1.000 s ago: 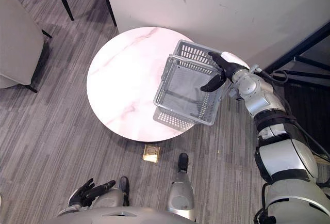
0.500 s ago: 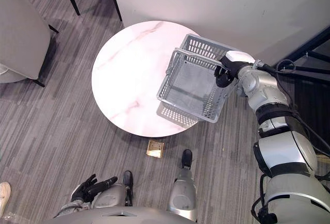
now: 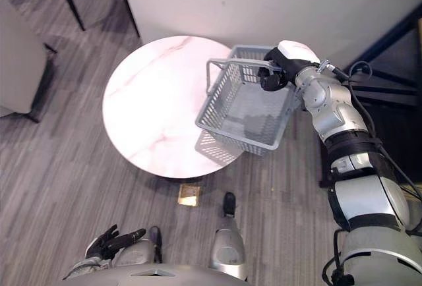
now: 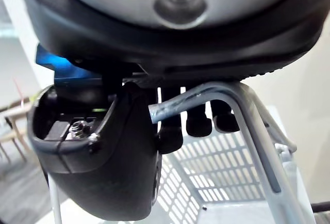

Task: Pick vegetable in the basket

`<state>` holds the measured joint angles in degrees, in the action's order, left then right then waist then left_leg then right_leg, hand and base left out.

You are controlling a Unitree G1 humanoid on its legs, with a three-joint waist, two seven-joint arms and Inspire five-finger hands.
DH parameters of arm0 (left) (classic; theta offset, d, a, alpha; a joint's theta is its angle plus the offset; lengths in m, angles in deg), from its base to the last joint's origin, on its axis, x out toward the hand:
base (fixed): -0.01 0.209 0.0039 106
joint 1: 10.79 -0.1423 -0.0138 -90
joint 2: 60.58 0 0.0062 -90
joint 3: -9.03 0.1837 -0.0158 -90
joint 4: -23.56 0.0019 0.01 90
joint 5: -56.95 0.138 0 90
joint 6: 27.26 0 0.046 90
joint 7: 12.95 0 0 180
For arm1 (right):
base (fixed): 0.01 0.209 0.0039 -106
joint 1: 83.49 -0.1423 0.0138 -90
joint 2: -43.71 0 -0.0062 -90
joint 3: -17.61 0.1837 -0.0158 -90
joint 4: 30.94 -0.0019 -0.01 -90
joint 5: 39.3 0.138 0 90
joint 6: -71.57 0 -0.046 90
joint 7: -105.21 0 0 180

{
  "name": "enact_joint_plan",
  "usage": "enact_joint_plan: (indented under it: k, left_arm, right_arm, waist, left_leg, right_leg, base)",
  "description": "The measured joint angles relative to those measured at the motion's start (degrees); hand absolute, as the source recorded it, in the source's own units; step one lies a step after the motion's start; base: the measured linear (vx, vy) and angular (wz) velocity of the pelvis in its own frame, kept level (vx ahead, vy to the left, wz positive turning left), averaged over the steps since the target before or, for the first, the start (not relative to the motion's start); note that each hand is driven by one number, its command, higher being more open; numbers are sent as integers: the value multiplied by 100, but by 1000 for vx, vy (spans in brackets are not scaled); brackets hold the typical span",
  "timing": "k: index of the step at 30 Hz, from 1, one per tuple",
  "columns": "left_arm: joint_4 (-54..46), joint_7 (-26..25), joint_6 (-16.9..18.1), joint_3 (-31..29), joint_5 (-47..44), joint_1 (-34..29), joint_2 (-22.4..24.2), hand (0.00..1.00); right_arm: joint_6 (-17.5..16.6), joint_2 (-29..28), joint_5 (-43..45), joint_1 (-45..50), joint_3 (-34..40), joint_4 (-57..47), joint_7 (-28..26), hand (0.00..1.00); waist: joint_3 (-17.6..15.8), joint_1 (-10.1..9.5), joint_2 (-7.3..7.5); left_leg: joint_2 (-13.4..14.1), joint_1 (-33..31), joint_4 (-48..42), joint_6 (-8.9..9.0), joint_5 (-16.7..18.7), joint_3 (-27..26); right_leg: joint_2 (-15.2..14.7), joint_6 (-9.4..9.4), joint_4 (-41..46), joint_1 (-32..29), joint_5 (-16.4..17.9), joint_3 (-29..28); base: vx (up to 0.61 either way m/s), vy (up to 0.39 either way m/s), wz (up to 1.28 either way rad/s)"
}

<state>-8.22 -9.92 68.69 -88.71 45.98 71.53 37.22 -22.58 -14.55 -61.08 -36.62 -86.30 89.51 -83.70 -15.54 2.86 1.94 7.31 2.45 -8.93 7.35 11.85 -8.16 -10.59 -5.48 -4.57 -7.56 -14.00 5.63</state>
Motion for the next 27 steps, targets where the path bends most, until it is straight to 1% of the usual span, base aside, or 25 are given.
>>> enact_joint_plan:
  k: [1, 3, 4, 7, 9, 10, 11, 13, 16, 18, 21, 24, 27]
  left_arm:
    - [1, -1, -1, -3, 36, -15, -61, 100]
    - [4, -3, -3, -10, 43, -21, -91, 100]
    - [6, -7, -5, -11, 43, -36, -77, 100]
    - [3, -8, -5, -9, 44, -77, -35, 100]
    - [5, -7, -7, -11, 44, -161, -13, 100]
    - [5, -7, -7, -11, 45, -177, -11, 100]
    - [25, -4, -17, -10, 54, -203, -10, 100]
    - [29, -1, -17, -12, 88, -245, -16, 100]
    - [38, 3, -23, -3, 246, -306, 59, 100]
    - [79, 4, -66, 6, 256, -307, 159, 100]
    - [105, 27, -110, 23, 344, -318, 295, 100]
    - [105, 16, -114, 38, 477, -312, 325, 100]
    - [138, 15, -120, 62, 482, -325, 329, 100]
  right_arm:
    - [-2, 6, 284, 379, 324, -374, 80, 0]
    - [-8, 48, 564, 842, 697, -789, 101, 0]
    - [-13, 114, 797, 1281, 996, -1106, 125, 0]
    - [-16, 214, 1041, 1874, 1349, -1467, 152, 0]
    - [-24, 215, 1157, 2374, 1633, -1745, 158, 0]
    - [-35, 215, 1158, 2524, 1723, -1813, 159, 0]
    - [-49, 215, 1157, 2896, 1944, -1902, 159, 0]
    - [-36, 217, 1139, 3203, 2099, -1901, 158, 0]
    - [-9, 218, 1135, 3705, 2354, -1900, 159, 0]
    - [15, 217, 1135, 3981, 2525, -1901, 159, 0]
    - [20, 217, 1131, 4242, 2725, -1908, 161, 0]
    - [20, 215, 1106, 4499, 2962, -2016, 176, 0]
    - [19, 207, 1063, 4521, 3126, -2025, 200, 0]
  waist:
    - [98, 100, 101]
    - [214, 187, 174]
    - [361, 234, 181]
    - [550, 318, 190]
    - [770, 371, 211]
    - [819, 376, 219]
    - [962, 419, 267]
    - [1083, 495, 316]
    - [1200, 682, 251]
    - [1275, 741, 123]
    - [1347, 853, 32]
    - [1369, 873, 4]
    - [1389, 945, -15]
  left_leg:
    - [48, 22, 2, 18, 11, -24]
    - [79, 81, 6, 35, 31, -112]
    - [84, 113, 10, 34, 47, -155]
    - [92, 217, 12, 36, 86, -231]
    - [101, 282, 3, 51, 136, -349]
    - [105, 303, 2, 52, 148, -390]
    - [102, 309, -13, 54, 179, -439]
    - [108, 307, -63, 77, 211, -471]
    - [158, 319, -95, 105, 233, -519]
    - [177, 418, -76, 134, 256, -672]
    - [189, 474, -78, 146, 276, -752]
    - [201, 505, -79, 154, 282, -796]
    - [201, 508, -80, 154, 282, -798]
  right_leg:
    - [49, 0, 0, 3, 0, -12]
    - [92, 0, 0, 4, 0, -98]
    - [104, 0, 0, 8, 0, -131]
    - [123, 0, 0, 73, 0, -179]
    - [155, -5, -1, 71, 7, -298]
    - [165, -4, -2, 71, 13, -323]
    - [164, -51, -2, 65, 71, -389]
    - [166, -126, -3, 64, 167, -435]
    - [218, -136, -3, 54, 179, -481]
    - [275, -137, -3, 41, 178, -626]
    - [307, -137, -3, 41, 179, -704]
    - [328, -118, -4, 41, 194, -749]
    - [329, -117, -4, 41, 194, -754]
  base:
    - [14, -36, -12]
    - [8, -23, -20]
    - [3, -7, -16]
    - [1, 6, -12]
    - [-18, 4, -27]
    - [-26, -12, -29]
    - [-27, -16, -20]
    - [-20, -23, -13]
    - [-13, -41, -12]
    - [-12, -28, -28]
    - [-7, -18, -17]
    - [-21, -25, -10]
    - [0, 0, 0]
